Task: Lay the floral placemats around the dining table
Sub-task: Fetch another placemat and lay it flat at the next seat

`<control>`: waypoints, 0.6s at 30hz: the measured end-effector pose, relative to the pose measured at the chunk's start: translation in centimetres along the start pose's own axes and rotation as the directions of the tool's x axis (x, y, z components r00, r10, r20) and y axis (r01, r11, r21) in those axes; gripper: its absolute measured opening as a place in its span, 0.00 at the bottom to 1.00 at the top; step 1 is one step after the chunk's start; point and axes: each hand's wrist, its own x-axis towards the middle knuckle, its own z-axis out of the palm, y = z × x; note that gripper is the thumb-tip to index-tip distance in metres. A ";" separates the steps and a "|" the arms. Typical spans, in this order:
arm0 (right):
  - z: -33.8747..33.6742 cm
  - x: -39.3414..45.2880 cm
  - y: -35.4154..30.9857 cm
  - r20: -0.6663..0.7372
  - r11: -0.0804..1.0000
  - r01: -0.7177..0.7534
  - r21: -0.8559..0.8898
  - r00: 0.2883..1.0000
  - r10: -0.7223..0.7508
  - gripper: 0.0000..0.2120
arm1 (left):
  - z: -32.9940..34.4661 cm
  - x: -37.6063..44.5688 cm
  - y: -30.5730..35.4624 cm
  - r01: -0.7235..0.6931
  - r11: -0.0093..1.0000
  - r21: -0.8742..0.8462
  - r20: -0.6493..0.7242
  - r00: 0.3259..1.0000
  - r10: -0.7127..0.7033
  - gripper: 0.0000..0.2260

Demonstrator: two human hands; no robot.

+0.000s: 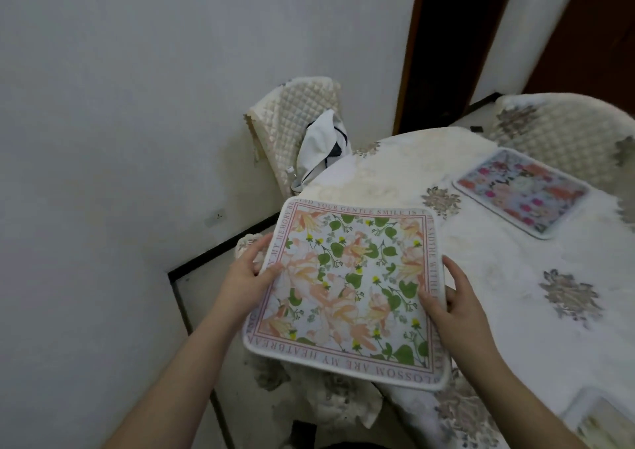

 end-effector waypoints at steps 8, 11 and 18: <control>0.0 1.3 2.1 -0.300 0.989 -0.097 0.108 0.946 0.125 0.30 | 4.8 10.9 1.4 -0.127 0.986 0.107 0.305 0.948 0.090 0.24; 1.2 1.6 2.5 -0.416 0.984 -0.138 0.116 0.892 0.174 0.30 | 6.1 14.9 1.8 -0.202 0.966 0.163 0.411 0.904 0.120 0.24; 4.0 1.1 2.6 -0.582 0.965 -0.223 0.135 0.771 0.259 0.32 | 8.9 20.3 2.4 -0.324 0.931 0.166 0.617 0.771 0.158 0.25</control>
